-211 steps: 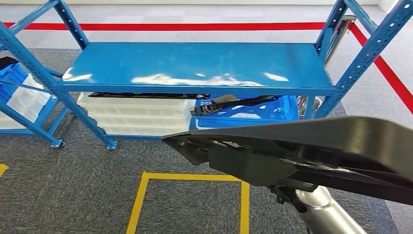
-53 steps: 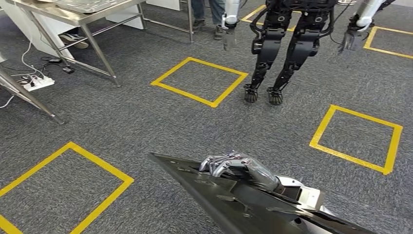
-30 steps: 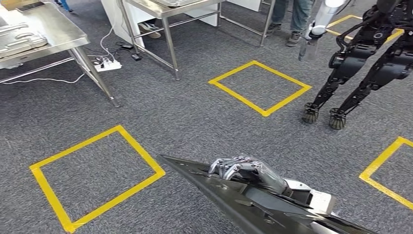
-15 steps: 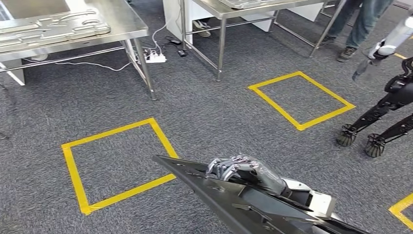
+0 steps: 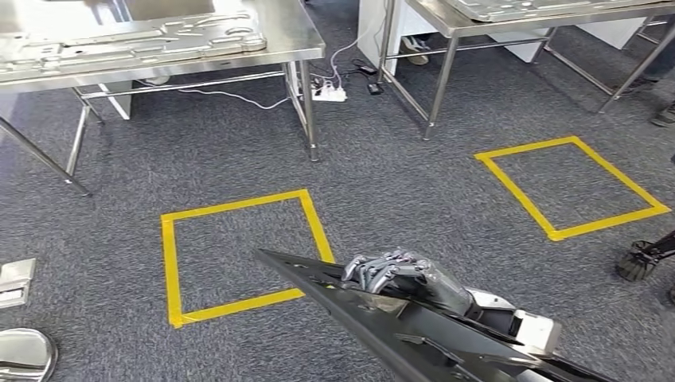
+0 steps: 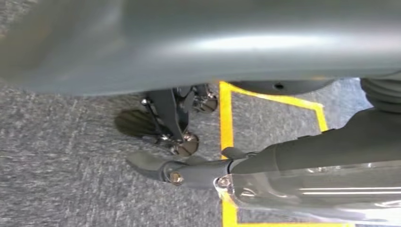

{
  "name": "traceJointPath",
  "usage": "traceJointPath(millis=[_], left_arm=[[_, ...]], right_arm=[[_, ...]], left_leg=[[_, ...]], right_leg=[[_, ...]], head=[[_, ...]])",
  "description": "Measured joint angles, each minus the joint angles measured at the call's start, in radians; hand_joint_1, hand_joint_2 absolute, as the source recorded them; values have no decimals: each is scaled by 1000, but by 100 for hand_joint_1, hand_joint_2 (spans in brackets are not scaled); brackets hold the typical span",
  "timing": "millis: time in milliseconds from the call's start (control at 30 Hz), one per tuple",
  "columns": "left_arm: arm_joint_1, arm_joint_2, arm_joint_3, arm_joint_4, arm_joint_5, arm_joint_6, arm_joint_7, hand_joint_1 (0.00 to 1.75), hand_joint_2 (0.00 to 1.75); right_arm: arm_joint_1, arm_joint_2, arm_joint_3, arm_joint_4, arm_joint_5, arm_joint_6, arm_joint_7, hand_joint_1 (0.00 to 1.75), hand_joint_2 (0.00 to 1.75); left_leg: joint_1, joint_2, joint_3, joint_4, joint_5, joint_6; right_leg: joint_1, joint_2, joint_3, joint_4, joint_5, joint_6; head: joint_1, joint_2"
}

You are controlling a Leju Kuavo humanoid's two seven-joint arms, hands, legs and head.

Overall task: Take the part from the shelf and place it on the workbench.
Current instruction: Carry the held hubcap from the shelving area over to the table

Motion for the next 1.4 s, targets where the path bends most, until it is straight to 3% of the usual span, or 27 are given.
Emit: traceJointPath(millis=[67,133,167,233,267,333,367,433,500,567,633,667,700,767,833,900,967,1233,1400], left_arm=[[-4,0,1,0,0,1,0,0,0],[-5,0,2,0,1,0,0,0,0],[-4,0,3,0,2,0,0,0,0],[0,0,8,0,5,-2,0,0,0],[0,0,11,0,6,-3,0,0,0],[-3,0,16,0,6,-6,0,0,0],[-4,0,18,0,6,-7,0,0,0],[-1,0,22,0,6,-9,-1,0,0],[0,-1,25,0,6,-10,-2,0,0],[-3,-3,28,0,6,-13,-4,0,0],[-6,-5,30,0,7,-17,-5,0,0],[-6,-6,31,0,9,-19,-6,0,0],[-5,-7,33,0,13,-20,-9,0,0],[-4,-7,39,0,20,-22,-14,0,0],[-5,-8,43,0,23,-24,-18,0,0],[-6,-9,47,0,24,-27,-20,0,0],[-5,-9,51,0,25,-28,-21,0,0],[-7,-10,71,0,45,-29,-23,0,0],[-7,-12,79,0,55,-29,-23,0,0]], right_arm=[[2,2,0,-2,-1,0,0,175,175],[3,2,0,-2,-2,0,2,175,175],[3,2,-1,-2,-3,0,3,175,175],[3,3,-2,-4,-4,0,5,175,175],[4,3,-3,-5,-5,0,5,175,175],[5,3,-5,-7,-6,0,6,175,175],[5,3,-6,-7,-6,0,6,175,175],[6,3,-8,-8,-6,0,6,175,175],[7,3,-12,-10,-6,1,7,175,175],[13,2,-17,-13,-7,1,8,175,175],[22,0,-20,-13,-7,1,11,175,175],[24,0,-21,-13,-7,1,13,175,175],[26,-1,-22,-13,-8,0,16,175,175],[26,-1,-25,-13,-9,-1,21,175,175],[26,0,-26,-13,-12,-1,24,175,175],[27,0,-26,-13,-16,-2,25,175,175],[28,2,-26,-14,-19,-2,25,175,175],[27,8,-27,-14,-20,-3,27,175,175],[26,13,-27,-14,-20,-3,28,175,175]], left_leg=[[2,60,-52,108,-56,-11],[9,81,-106,213,-90,-20],[11,85,-111,221,-81,-23],[14,100,-64,127,-17,-25],[11,123,-31,63,10,-21],[1,163,9,-20,33,-6],[-5,172,11,-27,27,2],[-5,154,11,-32,27,15],[0,133,16,-40,29,29],[3,111,19,-43,30,38],[2,88,20,-43,28,42],[2,77,23,-43,27,43],[2,69,26,-42,26,43],[2,56,35,-42,20,41],[-1,48,37,-39,15,33],[-4,45,36,-36,11,33],[-4,45,39,-39,11,38],[-3,45,48,-50,13,33],[-3,45,48,-51,11,21]], right_leg=[[0,-35,7,-1,-5,-7],[1,-67,12,-1,-11,-8],[0,-81,15,-1,-14,-7],[0,-107,27,-1,-23,-3],[1,-119,34,-1,-28,1],[6,-139,43,-1,-37,11],[9,-149,46,-3,-40,16],[9,-165,56,-8,-46,27],[6,-132,54,17,-72,33],[5,-73,7,119,-128,33],[7,-49,-62,241,-167,33],[8,-46,-82,265,-160,33],[8,-45,-85,251,-132,32],[8,-41,-49,134,-46,27],[10,-35,-15,33,1,22],[11,-31,-7,6,1,20],[12,-30,-6,4,0,19],[14,-30,-2,5,-5,11],[14,-30,-1,5,-6,10]], head=[[-2,0],[-2,0],[-3,0],[-3,0],[-3,0],[-2,0],[-2,0],[-2,0],[-1,0],[0,0],[1,0],[1,0],[1,0],[1,0],[1,0],[1,0],[1,0],[1,0],[1,0]])
